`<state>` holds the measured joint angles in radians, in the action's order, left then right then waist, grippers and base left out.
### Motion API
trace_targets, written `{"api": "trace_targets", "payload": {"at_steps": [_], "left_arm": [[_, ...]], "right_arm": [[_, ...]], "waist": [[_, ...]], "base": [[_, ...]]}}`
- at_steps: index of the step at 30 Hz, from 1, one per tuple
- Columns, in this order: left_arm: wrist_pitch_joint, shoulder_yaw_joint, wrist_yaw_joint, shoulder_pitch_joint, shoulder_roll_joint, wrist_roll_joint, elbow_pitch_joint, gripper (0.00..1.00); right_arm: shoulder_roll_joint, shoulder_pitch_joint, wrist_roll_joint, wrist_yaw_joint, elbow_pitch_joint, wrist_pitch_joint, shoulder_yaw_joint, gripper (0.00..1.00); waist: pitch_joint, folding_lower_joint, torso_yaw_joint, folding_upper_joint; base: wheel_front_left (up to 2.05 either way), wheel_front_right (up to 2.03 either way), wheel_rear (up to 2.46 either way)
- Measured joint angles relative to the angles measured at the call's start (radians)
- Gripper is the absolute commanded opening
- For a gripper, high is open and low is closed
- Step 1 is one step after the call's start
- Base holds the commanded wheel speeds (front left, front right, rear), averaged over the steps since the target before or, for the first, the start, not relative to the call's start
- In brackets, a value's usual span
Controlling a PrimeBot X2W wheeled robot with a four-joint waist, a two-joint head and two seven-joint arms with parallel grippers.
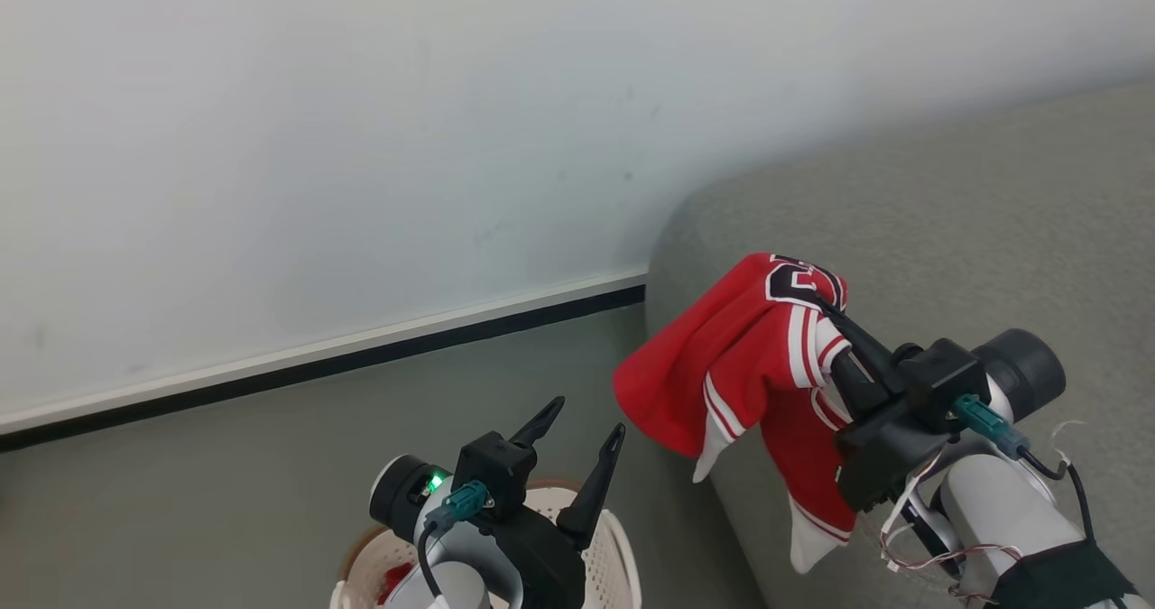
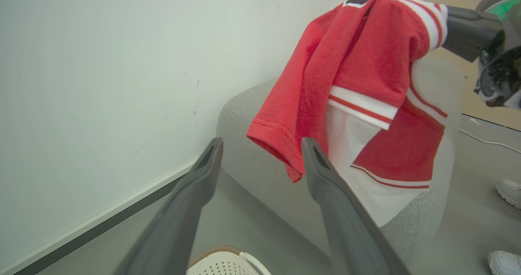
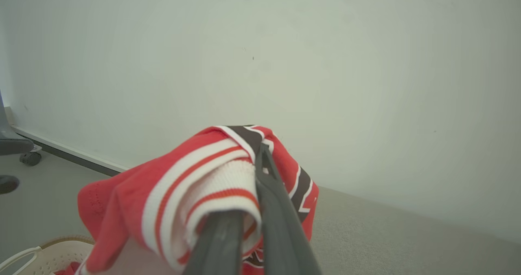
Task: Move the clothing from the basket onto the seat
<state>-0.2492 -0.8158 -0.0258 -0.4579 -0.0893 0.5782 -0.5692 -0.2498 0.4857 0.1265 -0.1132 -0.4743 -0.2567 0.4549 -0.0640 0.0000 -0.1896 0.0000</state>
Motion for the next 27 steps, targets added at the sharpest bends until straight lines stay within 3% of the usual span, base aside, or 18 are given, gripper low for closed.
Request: {"api": "trace_targets", "payload": {"at_steps": [11,18,24,27], "left_arm": [[0.0,0.002,-0.002,0.016,0.013,-0.01,0.048,1.0],[0.0,0.002,-0.01,0.016,0.015,-0.031,0.09,1.0],[0.0,0.002,-0.018,0.007,0.006,-0.057,0.149,1.0],[-0.001,0.004,-0.018,-0.024,-0.014,-0.089,0.181,1.0]], "right_arm": [[-0.088,-0.036,-0.009,0.009,0.084,0.0,-0.031,0.0],[-0.111,-0.022,-0.008,0.009,0.115,0.011,-0.05,0.0],[-0.133,0.089,0.036,0.007,0.123,0.033,-0.112,0.0],[-0.153,0.217,0.087,0.002,0.08,0.055,-0.174,0.0]], "waist": [[0.011,0.0,-0.123,0.0],[0.053,0.0,-0.147,0.0],[0.113,0.0,-0.146,0.0],[0.163,0.0001,-0.138,0.0]], "base": [[0.0,0.0,0.0],[0.0,0.0,0.0],[0.0,0.0,0.0],[0.0,0.0,0.0]]}}
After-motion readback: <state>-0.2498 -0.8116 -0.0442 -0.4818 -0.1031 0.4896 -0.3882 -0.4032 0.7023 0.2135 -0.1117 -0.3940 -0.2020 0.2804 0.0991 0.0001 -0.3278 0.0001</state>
